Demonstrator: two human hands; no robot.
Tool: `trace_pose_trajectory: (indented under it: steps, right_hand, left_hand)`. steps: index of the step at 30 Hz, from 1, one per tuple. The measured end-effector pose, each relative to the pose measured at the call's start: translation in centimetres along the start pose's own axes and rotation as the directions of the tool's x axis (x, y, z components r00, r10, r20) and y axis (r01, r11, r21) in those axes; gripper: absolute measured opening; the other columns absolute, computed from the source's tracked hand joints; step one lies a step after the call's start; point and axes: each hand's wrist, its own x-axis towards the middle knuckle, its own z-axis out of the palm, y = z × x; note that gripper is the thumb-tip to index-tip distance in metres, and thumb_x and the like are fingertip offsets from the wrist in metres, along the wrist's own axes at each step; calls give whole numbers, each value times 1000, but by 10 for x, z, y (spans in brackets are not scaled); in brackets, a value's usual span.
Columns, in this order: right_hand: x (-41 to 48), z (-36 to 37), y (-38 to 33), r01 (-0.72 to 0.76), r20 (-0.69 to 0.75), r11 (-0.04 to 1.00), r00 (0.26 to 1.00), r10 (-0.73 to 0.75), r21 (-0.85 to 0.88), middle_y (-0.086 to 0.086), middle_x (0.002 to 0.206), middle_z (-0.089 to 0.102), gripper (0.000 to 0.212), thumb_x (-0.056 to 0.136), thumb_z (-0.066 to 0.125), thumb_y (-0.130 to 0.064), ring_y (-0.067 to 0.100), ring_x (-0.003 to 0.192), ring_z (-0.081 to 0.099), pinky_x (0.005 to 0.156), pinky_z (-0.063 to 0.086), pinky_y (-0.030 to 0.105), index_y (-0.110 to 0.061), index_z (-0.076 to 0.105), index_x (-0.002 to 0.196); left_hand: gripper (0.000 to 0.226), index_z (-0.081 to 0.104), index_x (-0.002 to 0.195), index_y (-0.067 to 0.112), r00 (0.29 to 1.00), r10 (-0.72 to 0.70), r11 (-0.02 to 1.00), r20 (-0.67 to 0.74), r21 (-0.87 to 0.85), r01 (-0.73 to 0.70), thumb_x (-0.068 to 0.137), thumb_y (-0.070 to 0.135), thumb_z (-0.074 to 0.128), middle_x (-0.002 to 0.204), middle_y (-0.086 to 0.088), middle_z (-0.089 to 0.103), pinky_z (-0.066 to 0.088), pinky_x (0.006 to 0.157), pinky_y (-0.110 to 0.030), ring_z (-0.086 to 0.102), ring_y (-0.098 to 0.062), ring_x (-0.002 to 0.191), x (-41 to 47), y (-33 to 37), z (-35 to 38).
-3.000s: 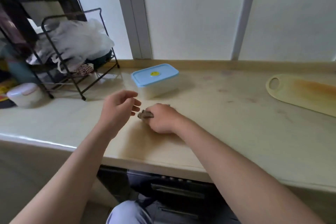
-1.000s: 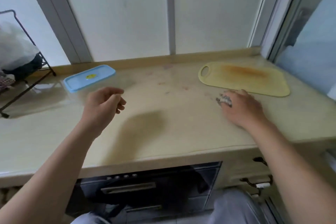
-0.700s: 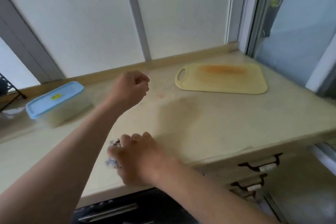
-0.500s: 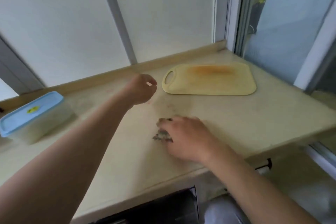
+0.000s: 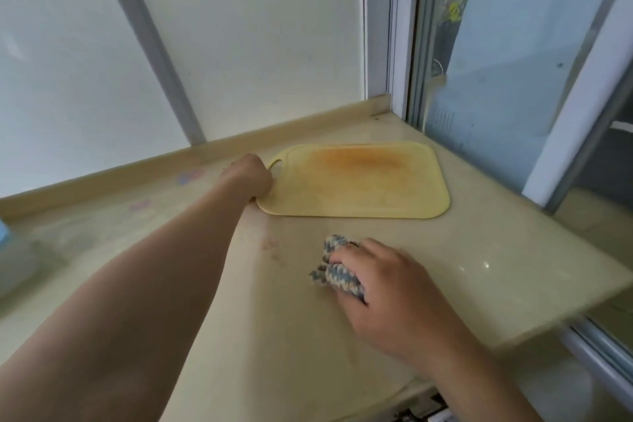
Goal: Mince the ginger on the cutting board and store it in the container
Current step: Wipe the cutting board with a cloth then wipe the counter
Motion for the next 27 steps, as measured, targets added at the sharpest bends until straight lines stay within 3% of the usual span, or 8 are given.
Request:
trace_pose_trajectory:
  steps: [2,7,12,15,17,21,27]
  right_hand:
    - [1,0,0,-13,3,1000,1000,13,7,-12,110,56,36,95,56,-37,20,97,55,82,44,34,-35,57,131]
    - [2,0,-2,-42,7,999,999,42,5,-12,112,61,38,93,61,-36,20,97,60,84,51,36,-34,61,130]
    - [-3,-4,-10,-54,-5,999,999,54,5,-13,110,62,39,89,55,-39,21,96,61,83,53,38,-35,63,128]
    - [-1,-4,-8,-55,-17,998,998,55,10,-12,110,63,40,88,53,-40,21,95,62,81,52,37,-34,64,126]
    - [-2,-3,-6,-58,-18,998,998,59,29,-12,110,63,40,88,53,-41,21,95,63,81,51,36,-33,64,126]
    - [0,-5,-4,-59,-6,997,998,59,43,-11,113,64,38,91,56,-38,21,97,63,83,52,35,-31,64,127]
    - [-1,-4,-5,-57,-29,996,998,59,70,-11,111,65,44,87,50,-44,21,96,63,83,53,36,-32,65,126]
  left_hand:
    - [20,55,80,2,999,6,1000,46,21,-7,95,13,49,79,-16,62,57,69,-37,65,-31,74,-1,6,-1]
    - [16,54,74,1,996,36,994,81,99,-44,88,-2,46,72,-15,58,42,46,-28,56,-25,59,-13,4,-11]
    - [18,53,78,6,999,42,999,23,7,-42,94,15,50,85,-14,62,56,72,-35,66,-33,85,-16,-5,-6]
    - [15,53,79,8,998,56,994,16,88,-58,93,10,48,84,-11,58,53,71,-33,62,-29,84,-18,-2,-4]
    - [11,59,90,5,997,63,988,34,136,-67,91,5,47,92,-13,61,58,78,-35,64,-30,91,-17,0,-3]
    - [27,60,114,3,995,85,972,53,215,-95,92,6,45,116,-17,62,56,91,-39,63,-34,109,-14,3,0]
    - [37,53,130,0,992,123,924,32,361,-126,96,7,42,132,-22,51,51,100,-47,55,-39,120,-10,4,3]
